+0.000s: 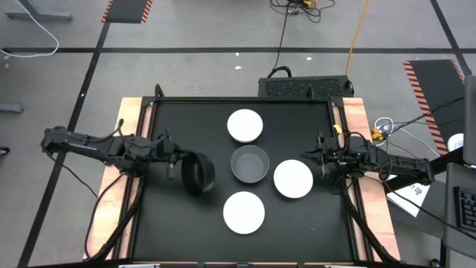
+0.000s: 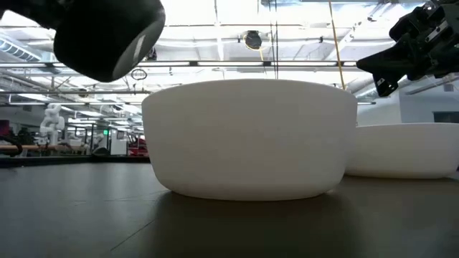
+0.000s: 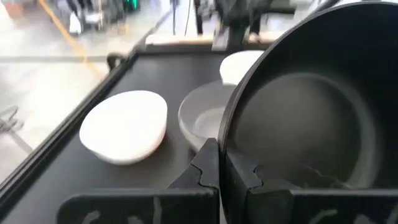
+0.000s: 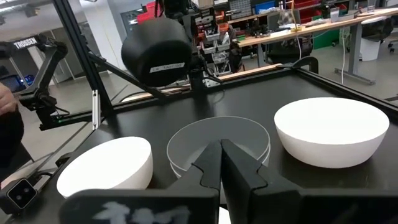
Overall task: Nest bowls inside each other
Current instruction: Stack the black bowl on top of the gray bowl
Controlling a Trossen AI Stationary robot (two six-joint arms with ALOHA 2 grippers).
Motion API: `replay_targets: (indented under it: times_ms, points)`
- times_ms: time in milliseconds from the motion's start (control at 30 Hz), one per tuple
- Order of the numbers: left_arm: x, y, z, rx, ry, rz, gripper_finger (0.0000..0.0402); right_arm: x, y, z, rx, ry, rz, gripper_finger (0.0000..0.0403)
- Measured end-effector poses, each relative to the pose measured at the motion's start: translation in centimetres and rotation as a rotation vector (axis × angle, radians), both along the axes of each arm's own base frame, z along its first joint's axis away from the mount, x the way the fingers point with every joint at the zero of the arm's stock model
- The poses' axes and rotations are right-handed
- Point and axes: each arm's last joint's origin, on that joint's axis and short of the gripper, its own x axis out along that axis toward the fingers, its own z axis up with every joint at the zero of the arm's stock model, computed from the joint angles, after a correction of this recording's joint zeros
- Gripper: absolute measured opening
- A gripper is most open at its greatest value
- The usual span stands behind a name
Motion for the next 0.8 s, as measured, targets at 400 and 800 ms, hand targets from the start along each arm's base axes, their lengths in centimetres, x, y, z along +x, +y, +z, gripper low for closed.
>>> replay_targets:
  times_ms: [400, 800]
  points:
    - [1.8, -0.2, -0.4, 0.066, -0.22, -0.117, 0.0001, 0.0, 0.0, 0.0, -0.002, 0.0, 0.0, 0.0]
    - [6.2, 4.4, 2.2, 0.016, -0.178, -0.178, 0.0001, 0.0, 0.0, 0.1, -0.027, -0.006, 0.001, 0.0]
